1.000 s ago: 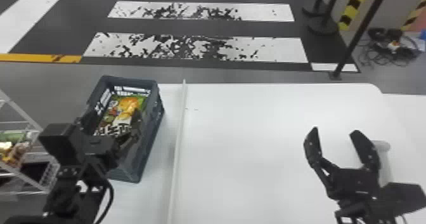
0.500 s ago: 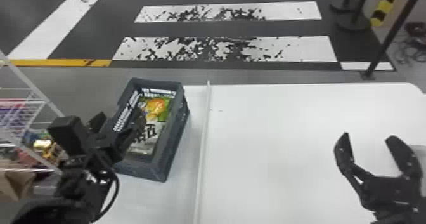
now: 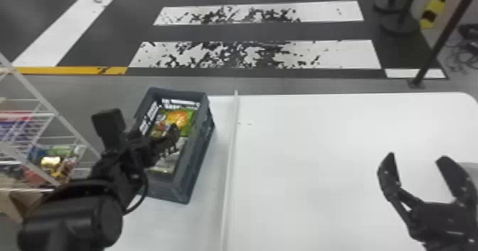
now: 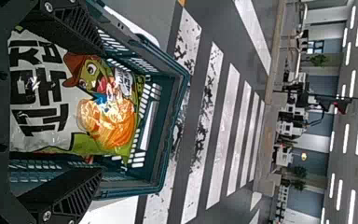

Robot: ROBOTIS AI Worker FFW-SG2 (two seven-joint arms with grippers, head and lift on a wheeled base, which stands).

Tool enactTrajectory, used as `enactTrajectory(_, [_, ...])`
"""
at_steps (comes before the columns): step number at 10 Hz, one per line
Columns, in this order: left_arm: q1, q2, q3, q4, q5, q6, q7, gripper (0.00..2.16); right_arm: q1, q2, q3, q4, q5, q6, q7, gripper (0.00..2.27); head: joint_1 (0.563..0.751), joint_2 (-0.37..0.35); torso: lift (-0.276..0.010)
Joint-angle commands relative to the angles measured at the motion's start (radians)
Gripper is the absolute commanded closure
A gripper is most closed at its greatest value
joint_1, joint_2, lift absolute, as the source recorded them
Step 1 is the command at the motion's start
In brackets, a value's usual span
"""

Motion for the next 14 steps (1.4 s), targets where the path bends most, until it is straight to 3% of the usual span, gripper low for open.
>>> enactTrajectory(1, [-0.064,0.002,-0.004,0.061,0.002,0.023,0.0,0.1,0.003,0.0,-0.001,-0.001,0.0,0.0,0.0,0.12,0.695,0.13,-0.029])
enactTrajectory(3, [-0.134,0.008,-0.015,0.147,-0.007,0.033,0.003,0.1,0.001,-0.005,-0.018,0.001,-0.003,0.0,0.0,0.12,0.695,0.127,-0.029])
enactTrajectory(5, [-0.193,0.027,-0.026,0.213,-0.041,0.082,0.016,0.1,-0.008,-0.014,-0.019,0.01,-0.003,0.0,0.0,0.12,0.695,0.121,-0.029])
enactTrajectory(7, [-0.226,0.025,-0.028,0.252,-0.045,0.091,0.006,0.1,-0.014,-0.014,-0.018,0.012,-0.003,0.0,0.0,0.12,0.695,0.127,-0.029])
enactTrajectory(14, [-0.245,0.025,-0.043,0.331,-0.054,0.088,-0.011,0.1,-0.033,-0.012,-0.011,0.025,-0.005,0.0,0.0,0.12,0.695,0.117,-0.029])
